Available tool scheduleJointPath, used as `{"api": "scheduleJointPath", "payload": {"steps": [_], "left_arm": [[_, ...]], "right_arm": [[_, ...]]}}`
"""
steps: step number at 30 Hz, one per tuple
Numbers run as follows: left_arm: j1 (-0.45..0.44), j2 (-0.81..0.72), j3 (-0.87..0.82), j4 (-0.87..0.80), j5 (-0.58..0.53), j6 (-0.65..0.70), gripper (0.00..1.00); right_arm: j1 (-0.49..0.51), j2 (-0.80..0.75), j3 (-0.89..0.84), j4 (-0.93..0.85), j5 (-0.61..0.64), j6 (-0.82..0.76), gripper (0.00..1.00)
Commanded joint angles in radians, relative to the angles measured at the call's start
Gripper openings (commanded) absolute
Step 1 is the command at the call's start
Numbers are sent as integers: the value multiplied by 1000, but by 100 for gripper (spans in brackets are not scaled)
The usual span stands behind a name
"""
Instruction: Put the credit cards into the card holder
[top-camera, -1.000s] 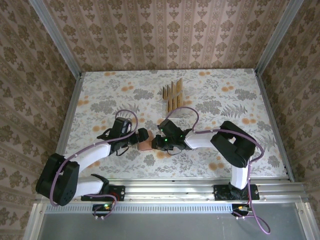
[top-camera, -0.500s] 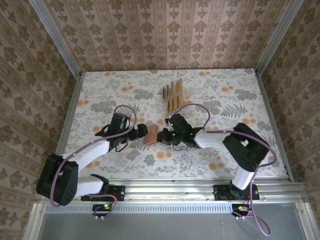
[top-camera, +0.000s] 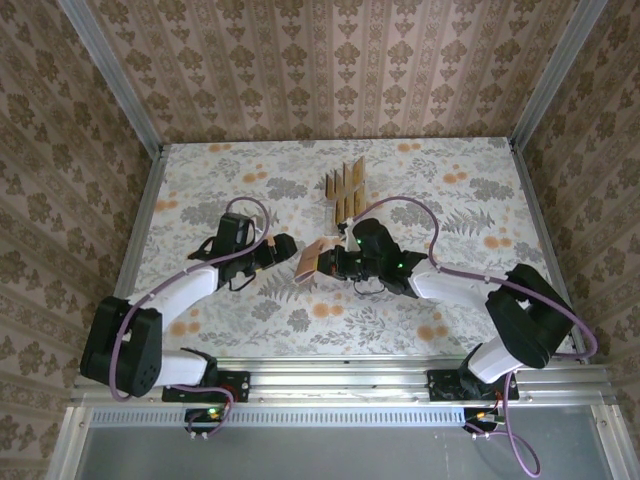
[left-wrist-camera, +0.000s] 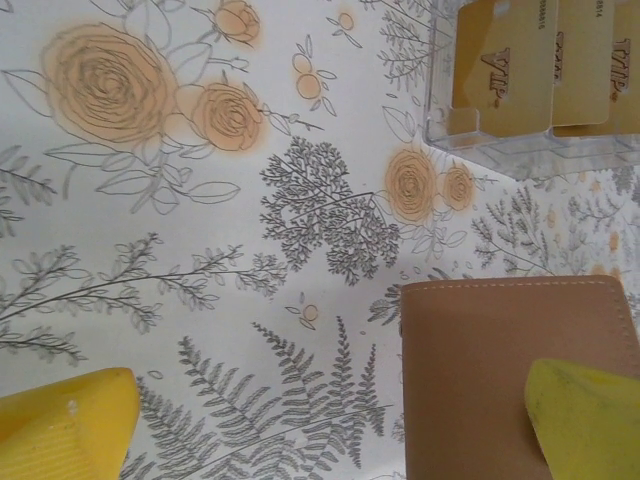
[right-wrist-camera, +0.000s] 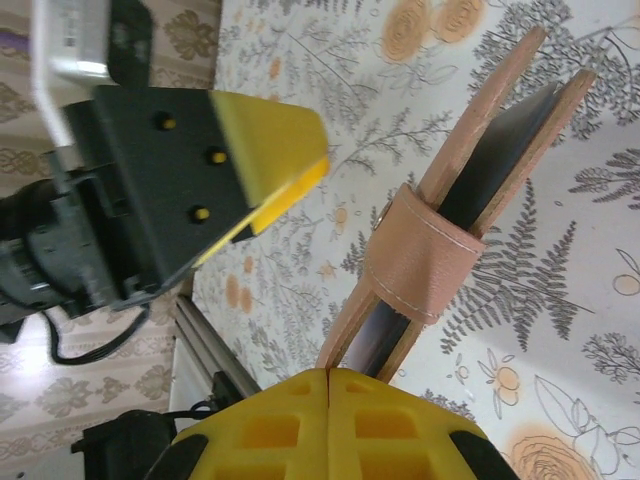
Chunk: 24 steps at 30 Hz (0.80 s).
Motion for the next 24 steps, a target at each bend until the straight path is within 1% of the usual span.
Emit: {"api": "scheduleJointPath", "payload": {"steps": [1,5,10,13,18,24], "left_arm": [[7,9,25,74,80,-74,100],[7,16,14,151,122,-172,100],[-3,20,3,234,146,-282,100],[-13,24,4,257,157,-316,100],[-28,35,-5,271,156,-336,100],[-37,70,-56,431,178,-447,100]], "right_arm": [[-6,-55,5,-7,-31,-31,0],[-5,-72,24,5,-41,-35,0],[-5,-69,48,28,-46,-23,0],[-5,-58,60,50,-49,-9,0],[-6,-48,67,87,-50,10,0],[-5,-34,72,111,-49,21,0]]}}
